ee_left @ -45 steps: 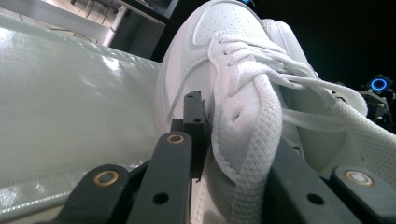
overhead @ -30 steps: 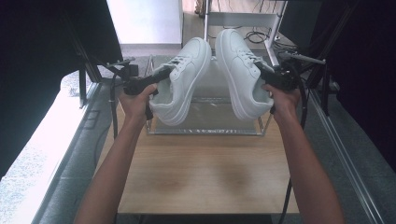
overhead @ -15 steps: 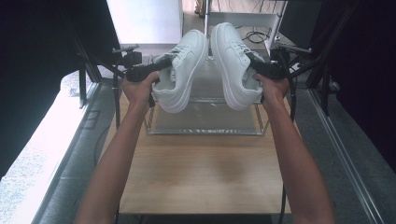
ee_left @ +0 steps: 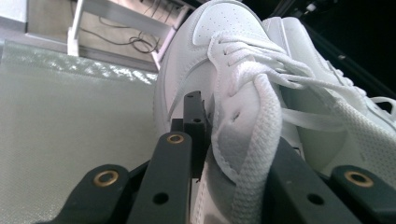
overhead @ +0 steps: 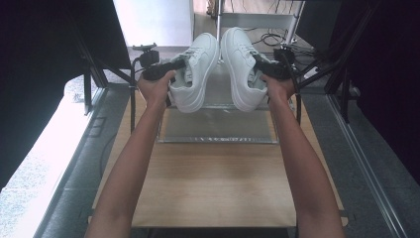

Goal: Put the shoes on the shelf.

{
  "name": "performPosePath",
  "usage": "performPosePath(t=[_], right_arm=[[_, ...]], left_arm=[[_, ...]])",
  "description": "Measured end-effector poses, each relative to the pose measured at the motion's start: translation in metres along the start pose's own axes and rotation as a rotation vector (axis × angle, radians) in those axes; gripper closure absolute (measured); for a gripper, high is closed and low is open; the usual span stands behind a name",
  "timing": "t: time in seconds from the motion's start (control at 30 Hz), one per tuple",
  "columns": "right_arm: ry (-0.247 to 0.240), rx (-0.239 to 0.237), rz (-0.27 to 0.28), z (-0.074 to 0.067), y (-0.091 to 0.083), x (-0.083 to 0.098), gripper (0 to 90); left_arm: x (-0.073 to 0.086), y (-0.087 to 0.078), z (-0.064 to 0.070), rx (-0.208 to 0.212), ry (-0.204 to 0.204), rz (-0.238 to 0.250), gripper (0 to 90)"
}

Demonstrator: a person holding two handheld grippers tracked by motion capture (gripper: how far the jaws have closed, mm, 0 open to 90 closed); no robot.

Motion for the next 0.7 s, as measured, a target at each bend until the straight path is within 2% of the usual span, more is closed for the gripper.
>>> performPosePath(t=[0.17, 0.37, 0.5, 0.57, 0.63, 0.7], right_arm=[[-0.032, 0.051, -0.046, 0.002, 0.011, 0.007, 86.2], [-0.054, 0.093, -0.089, 0.0, 0.022, 0.014, 83.4], [-0.079, 0.112, -0.12, -0.005, 0.03, 0.017, 76.7], [-0.072, 0.093, -0.126, -0.01, 0.034, 0.019, 69.1], [-0.074, 0.081, -0.125, -0.016, 0.037, 0.021, 63.5], [-0.069, 0.064, -0.11, -0.017, 0.036, 0.019, 59.2]], left_arm=[[0.006, 0.012, -0.004, -0.051, 0.003, -0.019, 81.7], [0.017, 0.03, -0.009, -0.105, -0.036, -0.049, 79.6], [0.02, 0.039, -0.007, -0.113, -0.043, -0.058, 74.2], [0.025, 0.045, -0.005, -0.111, -0.057, -0.075, 67.7], [0.025, 0.046, -0.005, -0.105, -0.051, -0.063, 65.3], [0.025, 0.045, -0.006, -0.079, -0.049, -0.075, 61.4]])
Point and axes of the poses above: each handheld gripper's, and its own axes: y roughly forward along the jaws, x roughly out of its underside, z roughly to its right, the point moved 8 cm from there along y, roughly forward along the jaws, and after that the axes turned 8 degrees about z, right-handed, at the moved point
